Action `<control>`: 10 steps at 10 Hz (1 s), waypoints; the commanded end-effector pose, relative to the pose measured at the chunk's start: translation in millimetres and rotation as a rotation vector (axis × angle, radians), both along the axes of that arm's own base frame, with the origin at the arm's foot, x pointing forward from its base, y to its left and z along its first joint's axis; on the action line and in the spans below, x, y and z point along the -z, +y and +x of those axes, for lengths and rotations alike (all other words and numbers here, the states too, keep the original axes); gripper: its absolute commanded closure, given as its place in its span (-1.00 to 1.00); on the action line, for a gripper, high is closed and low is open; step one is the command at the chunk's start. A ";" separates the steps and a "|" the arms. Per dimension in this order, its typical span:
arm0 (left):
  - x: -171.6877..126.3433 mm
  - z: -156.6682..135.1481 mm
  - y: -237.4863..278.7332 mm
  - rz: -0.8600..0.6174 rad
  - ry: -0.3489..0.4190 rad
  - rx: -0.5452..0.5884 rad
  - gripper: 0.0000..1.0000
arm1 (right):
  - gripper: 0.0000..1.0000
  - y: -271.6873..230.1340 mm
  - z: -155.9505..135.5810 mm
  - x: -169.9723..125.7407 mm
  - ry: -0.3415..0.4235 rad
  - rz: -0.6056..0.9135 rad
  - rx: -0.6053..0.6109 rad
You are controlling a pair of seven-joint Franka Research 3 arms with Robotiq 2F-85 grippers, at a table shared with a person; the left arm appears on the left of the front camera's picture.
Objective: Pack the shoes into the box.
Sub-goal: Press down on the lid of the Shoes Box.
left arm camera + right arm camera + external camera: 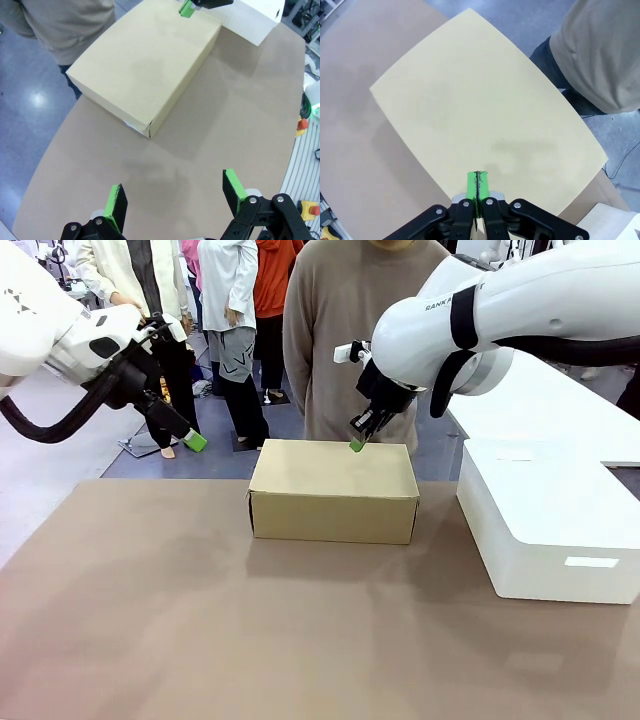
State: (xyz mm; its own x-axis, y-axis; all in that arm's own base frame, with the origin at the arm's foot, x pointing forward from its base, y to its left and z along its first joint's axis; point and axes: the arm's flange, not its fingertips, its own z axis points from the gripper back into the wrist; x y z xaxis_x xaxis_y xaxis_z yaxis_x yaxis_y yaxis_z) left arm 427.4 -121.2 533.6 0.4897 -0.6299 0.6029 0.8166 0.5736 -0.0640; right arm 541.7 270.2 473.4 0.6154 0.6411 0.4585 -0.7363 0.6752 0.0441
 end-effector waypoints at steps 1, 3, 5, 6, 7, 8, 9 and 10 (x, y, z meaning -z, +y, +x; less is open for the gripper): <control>0.0 0.1 1.7 0.007 -0.004 -0.007 -1.00 | 1.00 -6.4 -5.2 -1.3 -0.002 0.007 -0.009; 0.0 0.1 1.7 0.007 -0.004 -0.007 -1.00 | 1.00 1.7 2.9 -2.3 -0.006 0.001 0.012; 0.0 0.1 1.7 0.007 -0.004 -0.007 -1.00 | 1.00 8.2 19.5 5.8 -0.005 0.004 0.050; 0.0 0.1 1.7 0.007 -0.004 -0.007 -1.00 | 1.00 12.6 29.6 12.1 -0.003 -0.001 0.076; 0.0 0.1 1.7 0.007 -0.004 -0.007 -1.00 | 1.00 17.2 40.9 20.7 0.005 -0.014 0.100; 0.0 0.1 1.7 0.007 -0.004 -0.007 -1.00 | 1.00 21.8 48.4 27.9 0.009 -0.025 0.110; 0.0 0.1 1.7 0.007 -0.004 -0.007 -1.00 | 1.00 26.3 56.0 35.0 0.020 -0.038 0.119; 0.0 0.1 1.7 0.007 -0.004 -0.007 -1.00 | 1.00 29.6 61.7 42.1 0.023 -0.051 0.129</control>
